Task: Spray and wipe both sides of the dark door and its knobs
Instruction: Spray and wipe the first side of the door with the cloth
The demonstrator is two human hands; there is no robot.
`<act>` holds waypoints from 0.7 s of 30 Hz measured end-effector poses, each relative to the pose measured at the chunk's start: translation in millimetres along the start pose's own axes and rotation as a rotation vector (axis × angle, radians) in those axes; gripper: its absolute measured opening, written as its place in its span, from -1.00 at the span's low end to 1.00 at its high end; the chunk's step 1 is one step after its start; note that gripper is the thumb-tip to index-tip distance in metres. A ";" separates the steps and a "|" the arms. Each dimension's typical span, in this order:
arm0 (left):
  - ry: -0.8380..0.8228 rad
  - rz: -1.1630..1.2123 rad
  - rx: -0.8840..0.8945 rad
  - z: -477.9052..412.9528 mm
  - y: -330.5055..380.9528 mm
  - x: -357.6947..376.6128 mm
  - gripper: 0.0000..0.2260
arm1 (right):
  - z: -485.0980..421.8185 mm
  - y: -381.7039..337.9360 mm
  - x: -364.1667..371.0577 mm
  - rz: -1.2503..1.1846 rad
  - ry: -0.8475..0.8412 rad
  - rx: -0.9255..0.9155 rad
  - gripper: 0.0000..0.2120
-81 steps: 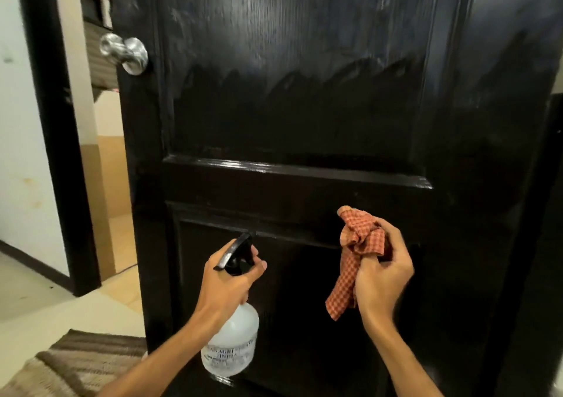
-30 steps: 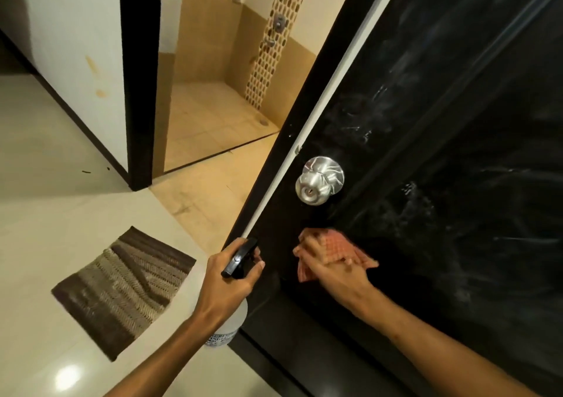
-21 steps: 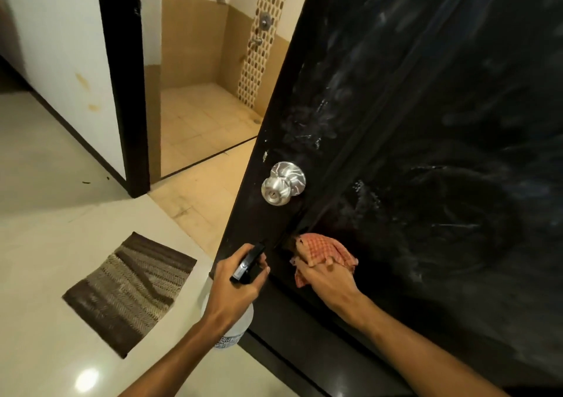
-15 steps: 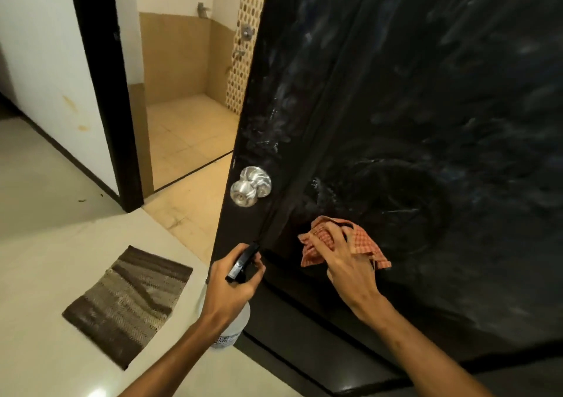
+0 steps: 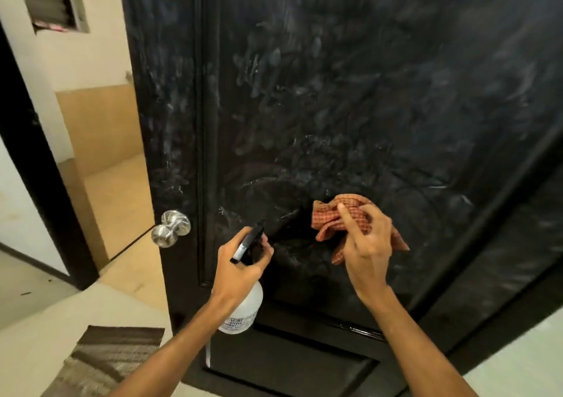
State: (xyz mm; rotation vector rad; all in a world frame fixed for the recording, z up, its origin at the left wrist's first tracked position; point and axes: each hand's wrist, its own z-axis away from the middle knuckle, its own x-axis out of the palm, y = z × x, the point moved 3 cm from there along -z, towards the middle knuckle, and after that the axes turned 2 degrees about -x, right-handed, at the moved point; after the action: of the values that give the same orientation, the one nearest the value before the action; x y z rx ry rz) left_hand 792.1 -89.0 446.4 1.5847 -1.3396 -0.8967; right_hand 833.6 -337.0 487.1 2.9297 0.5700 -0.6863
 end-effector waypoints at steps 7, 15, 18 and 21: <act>-0.027 -0.060 0.065 -0.5 31.8 28.4 -0.87 | -35.0 23.3 -35.3 -0.034 0.172 0.144 -0.54; -0.061 -0.019 0.016 7.2 26.7 57.9 -0.86 | 36.2 -2.4 -6.8 -0.170 -0.271 -0.012 -0.74; -0.093 0.000 0.012 5.9 27.9 74.0 -0.86 | 31.9 16.6 -26.2 -0.132 -0.135 0.040 -0.73; -0.111 0.004 0.022 3.1 28.4 89.2 -0.86 | -10.5 49.5 -61.3 -0.124 0.159 0.286 -0.72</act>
State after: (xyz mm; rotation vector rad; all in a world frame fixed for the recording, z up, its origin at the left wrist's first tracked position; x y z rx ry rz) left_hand 793.6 -179.2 471.7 1.5679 -1.4333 -0.9832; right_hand 805.5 -402.0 523.2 3.2605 0.7293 -0.5941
